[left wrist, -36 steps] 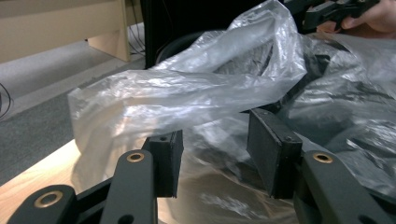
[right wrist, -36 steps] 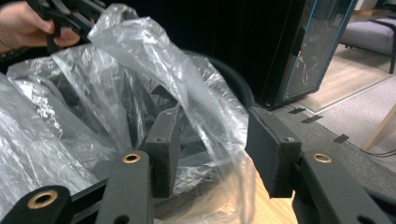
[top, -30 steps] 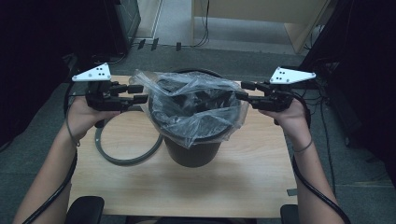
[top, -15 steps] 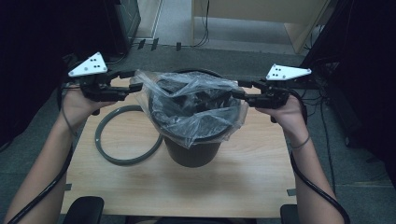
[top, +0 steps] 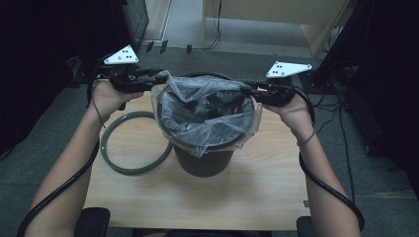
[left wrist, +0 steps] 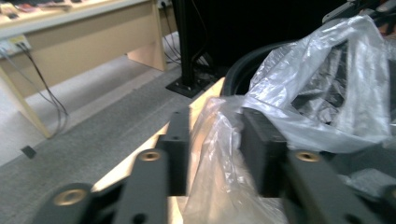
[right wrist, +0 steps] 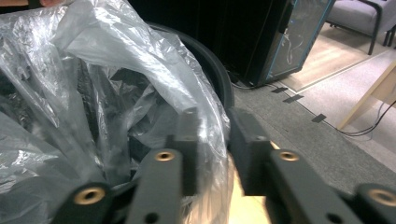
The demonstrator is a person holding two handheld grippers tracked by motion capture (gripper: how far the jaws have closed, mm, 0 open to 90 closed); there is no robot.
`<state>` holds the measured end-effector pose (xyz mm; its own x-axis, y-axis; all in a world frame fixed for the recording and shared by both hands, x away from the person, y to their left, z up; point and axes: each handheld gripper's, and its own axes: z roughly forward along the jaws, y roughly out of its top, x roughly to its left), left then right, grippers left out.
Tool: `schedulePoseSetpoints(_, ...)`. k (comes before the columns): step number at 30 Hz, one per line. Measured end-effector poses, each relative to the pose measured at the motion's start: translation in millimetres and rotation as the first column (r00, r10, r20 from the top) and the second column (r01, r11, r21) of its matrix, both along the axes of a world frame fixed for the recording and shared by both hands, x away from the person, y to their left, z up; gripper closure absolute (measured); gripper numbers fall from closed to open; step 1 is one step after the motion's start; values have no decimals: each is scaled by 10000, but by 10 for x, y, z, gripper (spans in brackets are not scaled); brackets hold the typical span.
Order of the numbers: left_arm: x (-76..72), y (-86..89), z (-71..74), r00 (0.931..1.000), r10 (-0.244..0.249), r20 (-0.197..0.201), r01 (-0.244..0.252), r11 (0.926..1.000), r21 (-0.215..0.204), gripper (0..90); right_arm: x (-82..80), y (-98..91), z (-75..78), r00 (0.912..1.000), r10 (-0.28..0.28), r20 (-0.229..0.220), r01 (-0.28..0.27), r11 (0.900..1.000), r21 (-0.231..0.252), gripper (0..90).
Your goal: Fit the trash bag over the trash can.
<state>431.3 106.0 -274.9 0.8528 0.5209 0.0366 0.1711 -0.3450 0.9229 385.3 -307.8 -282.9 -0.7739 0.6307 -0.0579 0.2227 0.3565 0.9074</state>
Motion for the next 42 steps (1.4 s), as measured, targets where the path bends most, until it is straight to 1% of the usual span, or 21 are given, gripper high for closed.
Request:
schedulePoseSetpoints(1,-1,-11,4,10000,-73,67,72,9999,105,694,2,4,3,10000,-46,-49,46,10000,-10,790)
schedulePoseSetpoints(3,0,-39,13,9999,-99,-44,100,9996,275,770,11,3,18,10000,-68,-64,68,10000,32,820)
schedulePoseSetpoints(5,5,-65,22,9998,-32,-176,40,9988,492,838,25,0,38,9999,-64,-89,65,9999,129,812)
schedulePoseSetpoints(7,15,-81,34,9998,79,-158,-70,9982,590,880,47,-1,54,9999,-88,-116,89,9998,167,762)
schedulePoseSetpoints(10,41,-103,56,9996,253,-141,-246,9987,441,888,86,11,60,9999,-162,-25,162,9997,202,627)
schedulePoseSetpoints(11,51,-115,60,9994,315,-122,-310,9987,400,889,104,17,57,9999,-139,54,138,9995,282,602)
schedulePoseSetpoints(12,64,-127,61,9993,364,-103,-360,9986,395,889,118,23,54,9999,-121,-1,121,9992,369,628)
schedulePoseSetpoints(14,95,-155,55,9988,478,-42,-476,9979,430,889,132,41,53,10000,-22,9,21,9991,432,740)
schedulePoseSetpoints(17,144,-197,24,9982,605,-36,-603,9975,366,888,157,66,59,10000,21,-22,-20,9994,341,861)
schedulePoseSetpoints(18,157,-213,10,9980,633,-16,-633,9974,348,888,164,70,59,10000,-4,-33,5,9996,273,875)
schedulePoseSetpoints(20,186,-246,-21,9979,642,-69,-639,9973,368,888,187,75,53,9999,-106,-19,106,9998,140,883)
schedulePoseSetpoints(22,208,-281,-54,9980,616,-101,-612,9973,410,888,207,73,36,9994,-325,99,326,9994,-62,882)
schedulePoseSetpoints(24,226,-321,-91,9982,565,-217,-556,9976,413,888,225,72,1,9984,-513,247,521,9980,-367,884)
schedulePoseSetpoints(26,235,-347,-115,9983,519,-250,-507,9976,475,888,237,65,-36,9982,-553,225,563,9972,-485,888)
schedulePoseSetpoints(27,239,-356,-124,9980,556,-302,-543,9976,428,889,246,58,-59,9981,-585,179,593,9970,-491,889)
schedulePoseSetpoints(30,242,-348,-136,9951,573,-801,-570,9984,58,895,267,35,-123,9979,-637,-101,633,9974,-340,900)
schedulePoseSetpoints(34,195,-297,-163,9957,129,-918,-136,9999,-66,898,260,5,-155,9976,-508,-473,515,9986,124,900)
schedulePoseSetpoints(38,139,-247,-171,9960,-289,-846,282,9996,-102,898,223,-11,-171,9981,-143,-607,161,9995,282,900)
schedulePoseSetpoints(39,146,-242,-177,9962,-242,-833,232,9996,-127,897,220,-9,-174,9984,-102,-565,117,9996,249,900)
schedulePoseSetpoints(40,161,-245,-183,9962,-63,-864,54,9999,-109,897,223,-3,-178,9987,-138,-492,144,9998,134,900)
schedulePoseSetpoints(42,208,-252,-209,9943,222,-1043,-233,9997,-94,897,239,29,-200,9988,-420,-250,411,9985,-374,897)
